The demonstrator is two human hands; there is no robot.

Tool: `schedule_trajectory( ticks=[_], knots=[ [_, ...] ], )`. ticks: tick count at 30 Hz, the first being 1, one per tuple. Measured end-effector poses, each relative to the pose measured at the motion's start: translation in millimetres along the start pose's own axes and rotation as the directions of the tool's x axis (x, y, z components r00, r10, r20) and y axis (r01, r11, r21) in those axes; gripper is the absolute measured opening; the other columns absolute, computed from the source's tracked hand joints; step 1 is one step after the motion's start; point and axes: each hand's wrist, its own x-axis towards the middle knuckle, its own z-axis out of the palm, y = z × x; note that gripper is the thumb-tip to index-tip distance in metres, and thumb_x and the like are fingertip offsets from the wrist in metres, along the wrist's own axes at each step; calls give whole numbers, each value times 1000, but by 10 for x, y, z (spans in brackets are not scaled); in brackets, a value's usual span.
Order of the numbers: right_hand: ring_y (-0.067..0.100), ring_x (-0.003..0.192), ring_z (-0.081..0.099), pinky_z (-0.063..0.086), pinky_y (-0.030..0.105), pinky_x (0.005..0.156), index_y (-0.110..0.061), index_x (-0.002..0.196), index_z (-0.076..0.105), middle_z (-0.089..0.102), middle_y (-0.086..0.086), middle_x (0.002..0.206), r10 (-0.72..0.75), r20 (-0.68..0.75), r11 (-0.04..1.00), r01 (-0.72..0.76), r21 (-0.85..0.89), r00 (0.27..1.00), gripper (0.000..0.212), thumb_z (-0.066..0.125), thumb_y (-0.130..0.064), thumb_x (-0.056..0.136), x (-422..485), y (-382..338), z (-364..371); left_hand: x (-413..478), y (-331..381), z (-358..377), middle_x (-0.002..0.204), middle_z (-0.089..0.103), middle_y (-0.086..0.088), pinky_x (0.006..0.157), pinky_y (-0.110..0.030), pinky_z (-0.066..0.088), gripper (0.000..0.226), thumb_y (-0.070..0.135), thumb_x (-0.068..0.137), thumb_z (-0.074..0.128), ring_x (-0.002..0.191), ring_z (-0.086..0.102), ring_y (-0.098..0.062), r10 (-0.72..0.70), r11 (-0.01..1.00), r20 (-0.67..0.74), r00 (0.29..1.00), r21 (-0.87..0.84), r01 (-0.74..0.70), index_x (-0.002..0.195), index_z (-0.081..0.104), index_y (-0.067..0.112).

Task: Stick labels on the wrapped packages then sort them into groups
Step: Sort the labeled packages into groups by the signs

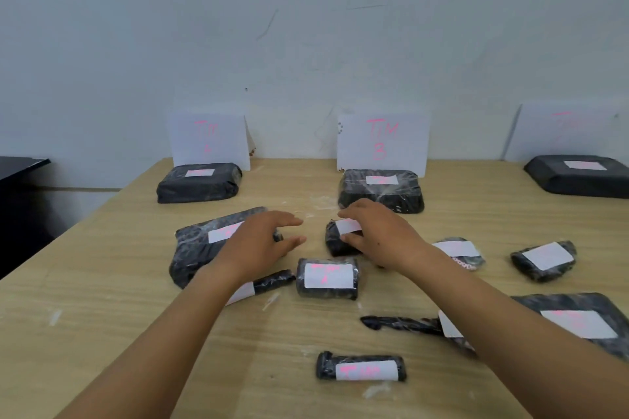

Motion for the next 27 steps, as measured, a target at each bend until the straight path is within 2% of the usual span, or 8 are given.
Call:
schedule_trajectory(
  ticks=[3, 6, 11, 16, 27],
  knots=[
    [21, 131, 37, 40, 38, 102, -26, 141, 40, 38, -1, 146, 62, -3, 998, -62, -6, 998, 57, 60, -39, 90, -51, 180, -16, 141, 254, 139, 134, 55, 8, 95, -25, 46, 47, 44, 83, 67, 115, 55, -8, -43, 994, 78, 996, -95, 50, 126, 59, 27],
    [23, 137, 32, 36, 40, 108, -28, 144, 36, 30, -1, 152, 95, 64, 995, -97, 22, 993, 66, 65, -40, 86, -83, 336, -4, 260, 410, 262, 135, 54, 7, 89, -25, 47, 55, 43, 80, 71, 108, 57, -9, -82, 992, 157, 984, -79, 95, 130, 55, 25],
    [19, 128, 43, 39, 36, 104, -27, 143, 38, 40, -3, 145, 84, 65, 990, -91, 107, 994, 60, 63, -34, 89, -115, 467, 77, 379, 502, 342, 129, 59, 4, 84, -37, 54, 45, 33, 78, 76, 89, 65, -14, -92, 993, 221, 971, -54, 107, 121, 63, 26],
    [21, 119, 49, 43, 35, 97, -24, 140, 42, 47, -1, 135, 108, -1, 990, -107, 96, 994, 54, 62, -32, 90, -99, 557, 71, 530, 546, 415, 126, 61, 2, 90, -38, 50, 41, 24, 80, 75, 91, 64, -18, -85, 995, 205, 975, -30, 93, 120, 65, 24],
    [23, 112, 53, 46, 35, 87, -23, 137, 44, 50, 0, 129, 209, -50, 978, -209, 18, 977, 49, 59, -33, 91, -95, 923, -90, 925, 851, 673, 117, 65, -1, 87, -38, 52, 34, 21, 80, 74, 93, 63, -18, -3, 999, 225, 974, -38, 11, 113, 67, 18]
  ],
)
